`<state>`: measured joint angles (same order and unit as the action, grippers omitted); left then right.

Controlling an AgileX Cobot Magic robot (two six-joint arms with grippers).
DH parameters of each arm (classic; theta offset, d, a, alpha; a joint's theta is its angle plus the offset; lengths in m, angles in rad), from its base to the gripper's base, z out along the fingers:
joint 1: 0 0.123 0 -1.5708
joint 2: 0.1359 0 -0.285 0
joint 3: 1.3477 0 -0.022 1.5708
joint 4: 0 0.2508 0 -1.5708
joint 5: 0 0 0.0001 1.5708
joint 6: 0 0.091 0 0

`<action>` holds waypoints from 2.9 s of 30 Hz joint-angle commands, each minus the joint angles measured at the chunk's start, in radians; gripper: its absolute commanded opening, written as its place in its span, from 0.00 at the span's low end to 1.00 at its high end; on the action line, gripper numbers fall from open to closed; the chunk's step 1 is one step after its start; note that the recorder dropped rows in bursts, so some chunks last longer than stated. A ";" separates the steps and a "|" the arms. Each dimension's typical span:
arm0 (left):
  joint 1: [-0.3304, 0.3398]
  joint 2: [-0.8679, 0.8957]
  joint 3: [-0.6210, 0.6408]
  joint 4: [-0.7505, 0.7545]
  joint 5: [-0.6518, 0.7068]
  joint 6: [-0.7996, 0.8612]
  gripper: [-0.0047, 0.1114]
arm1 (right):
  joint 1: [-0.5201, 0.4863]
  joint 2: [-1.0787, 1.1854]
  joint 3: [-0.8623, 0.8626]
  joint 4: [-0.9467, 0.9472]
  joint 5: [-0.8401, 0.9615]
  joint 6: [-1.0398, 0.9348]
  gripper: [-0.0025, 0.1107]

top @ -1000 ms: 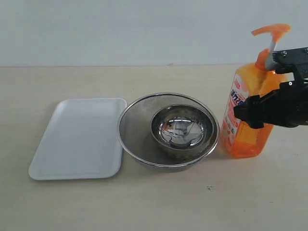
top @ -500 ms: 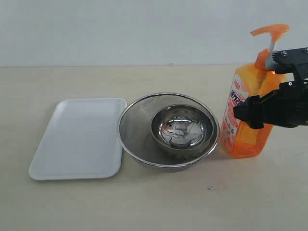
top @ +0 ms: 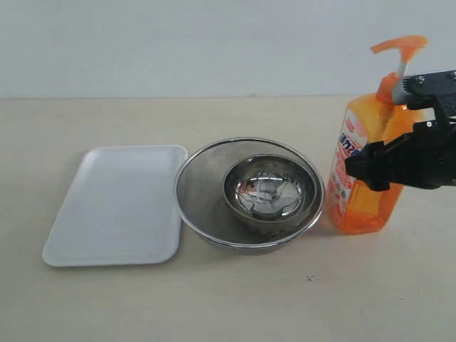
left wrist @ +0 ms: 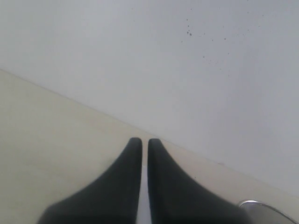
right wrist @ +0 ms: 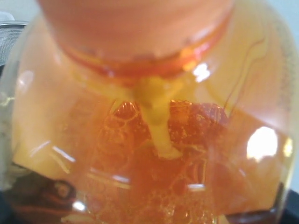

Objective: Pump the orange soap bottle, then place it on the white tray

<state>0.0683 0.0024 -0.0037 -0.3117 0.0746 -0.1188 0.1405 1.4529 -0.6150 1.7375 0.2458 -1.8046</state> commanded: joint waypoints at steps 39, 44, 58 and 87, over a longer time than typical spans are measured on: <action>0.000 -0.002 0.004 -0.005 0.001 0.007 0.08 | 0.310 -0.104 -0.037 0.004 -0.566 -0.129 0.02; 0.000 -0.002 0.004 -0.005 0.001 0.007 0.08 | 0.310 -0.104 -0.037 -0.042 -0.563 -0.114 0.02; 0.000 -0.002 0.004 -0.006 0.001 0.022 0.08 | 0.452 -0.011 -0.037 -0.142 -0.735 -0.051 0.02; 0.000 -0.002 -0.022 -0.126 0.053 -0.069 0.08 | 0.452 -0.024 -0.037 -0.220 -0.690 -0.050 0.02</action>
<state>0.0683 0.0024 -0.0037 -0.4069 0.0764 -0.1820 0.5946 1.4401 -0.6464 1.5515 -0.4351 -1.8550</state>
